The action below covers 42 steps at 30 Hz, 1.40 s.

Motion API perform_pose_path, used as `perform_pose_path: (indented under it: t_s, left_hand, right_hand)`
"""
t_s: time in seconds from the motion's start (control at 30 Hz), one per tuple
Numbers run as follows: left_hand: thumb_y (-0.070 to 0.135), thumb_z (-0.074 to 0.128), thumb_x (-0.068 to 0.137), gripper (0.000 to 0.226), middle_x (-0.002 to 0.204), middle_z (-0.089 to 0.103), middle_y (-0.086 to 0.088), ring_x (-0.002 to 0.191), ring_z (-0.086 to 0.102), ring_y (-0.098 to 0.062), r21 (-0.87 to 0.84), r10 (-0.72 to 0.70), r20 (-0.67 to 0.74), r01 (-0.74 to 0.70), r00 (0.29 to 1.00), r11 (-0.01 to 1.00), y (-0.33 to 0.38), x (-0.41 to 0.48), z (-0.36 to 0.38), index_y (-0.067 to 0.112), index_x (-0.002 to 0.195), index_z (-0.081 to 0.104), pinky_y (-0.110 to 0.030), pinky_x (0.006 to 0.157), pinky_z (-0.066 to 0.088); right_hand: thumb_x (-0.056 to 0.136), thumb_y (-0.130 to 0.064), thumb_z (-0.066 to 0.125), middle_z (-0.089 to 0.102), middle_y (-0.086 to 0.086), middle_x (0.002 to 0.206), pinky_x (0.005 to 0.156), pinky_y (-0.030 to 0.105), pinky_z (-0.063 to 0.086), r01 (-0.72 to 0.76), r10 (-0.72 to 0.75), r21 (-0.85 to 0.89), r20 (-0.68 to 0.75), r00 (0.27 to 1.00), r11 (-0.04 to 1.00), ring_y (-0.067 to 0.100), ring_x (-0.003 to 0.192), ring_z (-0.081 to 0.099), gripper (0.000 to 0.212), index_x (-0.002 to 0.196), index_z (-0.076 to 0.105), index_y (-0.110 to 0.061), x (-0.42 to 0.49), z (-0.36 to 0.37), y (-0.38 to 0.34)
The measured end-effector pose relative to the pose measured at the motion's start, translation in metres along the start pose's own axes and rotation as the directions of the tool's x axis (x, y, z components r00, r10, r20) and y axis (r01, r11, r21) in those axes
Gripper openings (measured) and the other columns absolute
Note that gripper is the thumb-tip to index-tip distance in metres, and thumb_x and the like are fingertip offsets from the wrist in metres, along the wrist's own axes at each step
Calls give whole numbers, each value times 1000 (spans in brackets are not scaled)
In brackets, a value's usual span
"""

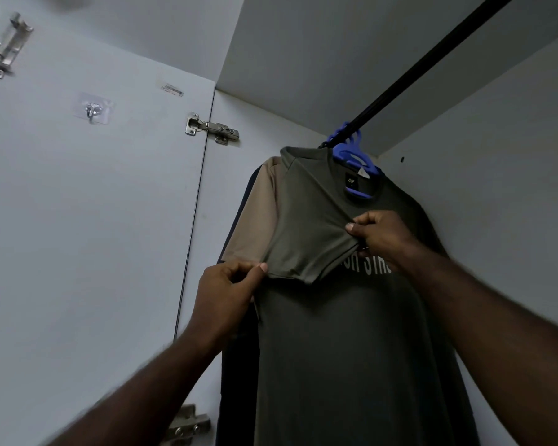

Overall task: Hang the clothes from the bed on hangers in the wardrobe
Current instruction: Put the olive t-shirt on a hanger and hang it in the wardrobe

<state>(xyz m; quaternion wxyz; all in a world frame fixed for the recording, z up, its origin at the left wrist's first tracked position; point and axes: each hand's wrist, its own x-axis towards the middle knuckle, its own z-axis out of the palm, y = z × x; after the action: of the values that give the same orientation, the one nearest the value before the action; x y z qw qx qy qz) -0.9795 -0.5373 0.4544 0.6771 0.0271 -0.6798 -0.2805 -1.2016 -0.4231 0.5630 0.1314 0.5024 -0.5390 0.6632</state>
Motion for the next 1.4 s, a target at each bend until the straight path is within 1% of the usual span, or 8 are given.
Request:
perform_pose_path:
  t_s: [0.17,0.33,0.47,0.57,0.8,0.9,1.1,1.4]
  left_hand:
    - [40,65,87,15,75,65,12,67,60,-5,560,99,-36,-62,994,826,5,12,-3,26,82,67,-23,57,42]
    - [44,48,96,37,126,52,-2,110,46,-14,725,504,294,-534,812,436,40,49,19,21,123,57,-28,86,37]
    - [58,32,98,68,162,9,-14,150,4,-29,728,259,672,-684,694,-55,39,90,46,17,152,24,-49,120,5]
    - [68,25,94,79,162,1,-17,150,-4,-31,649,105,759,-734,642,-200,14,101,42,18,155,13,-52,118,-8]
    - [71,27,91,81,162,6,-14,150,4,-25,391,3,920,-920,391,-12,-9,71,44,19,153,24,-46,122,-1]
    - [73,19,90,87,163,1,-12,150,-2,-22,498,242,831,-864,501,79,4,81,57,16,155,14,-43,122,-1]
    - [80,13,83,102,162,-6,-17,150,-10,-27,695,128,687,-699,715,169,-15,111,98,9,155,1,-48,120,-7]
    - [76,21,85,96,163,0,-12,151,-2,-22,427,236,821,-834,520,351,-26,75,170,13,156,4,-43,122,-1]
  right_hand:
    - [88,-10,70,62,6,71,47,19,45,53,-56,-89,-39,998,995,12,60,54,7,85,67,-4,4,24,4]
    - [85,-12,75,65,7,71,60,24,45,106,-115,-229,-25,993,968,13,62,55,11,81,70,-4,15,30,6]
    - [85,-16,75,66,10,73,51,18,42,145,-159,-301,-21,987,942,10,56,53,18,86,71,2,22,26,6]
    - [85,-20,76,63,7,64,48,18,40,166,-183,-363,-13,983,917,11,51,51,21,80,71,0,25,25,10]
    - [87,-18,73,63,2,58,43,15,42,195,-175,-417,85,981,888,3,40,53,18,74,65,-9,32,21,24]
    - [88,-17,72,67,0,59,51,22,48,228,-210,-425,89,974,876,5,45,57,13,78,67,-11,31,15,30]
    - [88,-20,72,68,0,58,50,20,47,245,-267,-491,26,963,836,7,46,59,15,74,69,-13,28,-13,44]
    - [91,-20,62,71,13,87,85,43,55,-154,-128,-594,-405,905,790,30,88,68,22,81,69,-2,29,-144,97]
